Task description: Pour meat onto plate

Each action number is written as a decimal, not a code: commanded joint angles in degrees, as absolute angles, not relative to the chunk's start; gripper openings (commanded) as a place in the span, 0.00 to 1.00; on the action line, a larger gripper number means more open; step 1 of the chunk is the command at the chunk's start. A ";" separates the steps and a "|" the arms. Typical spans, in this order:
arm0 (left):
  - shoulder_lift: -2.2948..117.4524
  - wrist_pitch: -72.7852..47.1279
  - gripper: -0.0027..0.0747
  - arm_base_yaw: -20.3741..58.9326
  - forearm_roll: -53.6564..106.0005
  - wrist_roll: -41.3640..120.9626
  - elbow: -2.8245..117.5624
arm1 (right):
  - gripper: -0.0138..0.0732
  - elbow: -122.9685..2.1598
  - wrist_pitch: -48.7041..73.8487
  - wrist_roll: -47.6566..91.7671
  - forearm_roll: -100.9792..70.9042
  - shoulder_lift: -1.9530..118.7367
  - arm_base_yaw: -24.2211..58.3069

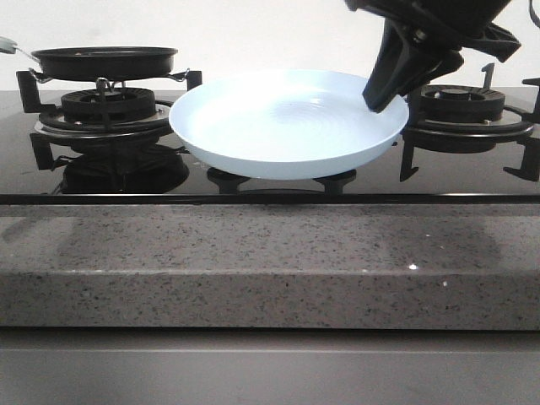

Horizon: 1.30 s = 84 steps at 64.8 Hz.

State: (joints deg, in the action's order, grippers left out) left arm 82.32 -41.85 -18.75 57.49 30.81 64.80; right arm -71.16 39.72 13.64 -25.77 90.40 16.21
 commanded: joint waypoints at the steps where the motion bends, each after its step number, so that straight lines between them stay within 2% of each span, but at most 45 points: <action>1: 83.08 -42.08 0.79 -18.98 65.34 32.40 68.06 | 0.09 -72.43 37.31 14.12 -27.13 87.96 16.08; 21: 91.06 -43.60 0.74 -18.98 76.24 32.96 73.51 | 0.09 -72.43 37.31 14.12 -27.13 87.96 16.08; 53: 98.55 -49.21 0.73 -18.86 86.09 36.15 76.17 | 0.09 -72.43 37.30 14.12 -27.19 87.96 16.08; 73: 98.55 -51.45 0.53 -18.86 88.66 37.31 76.17 | 0.09 -72.43 37.30 14.12 -27.19 87.96 16.08; 84: 98.55 -51.66 0.45 -18.86 88.57 37.31 76.17 | 0.09 -72.43 37.30 14.12 -27.19 87.96 16.08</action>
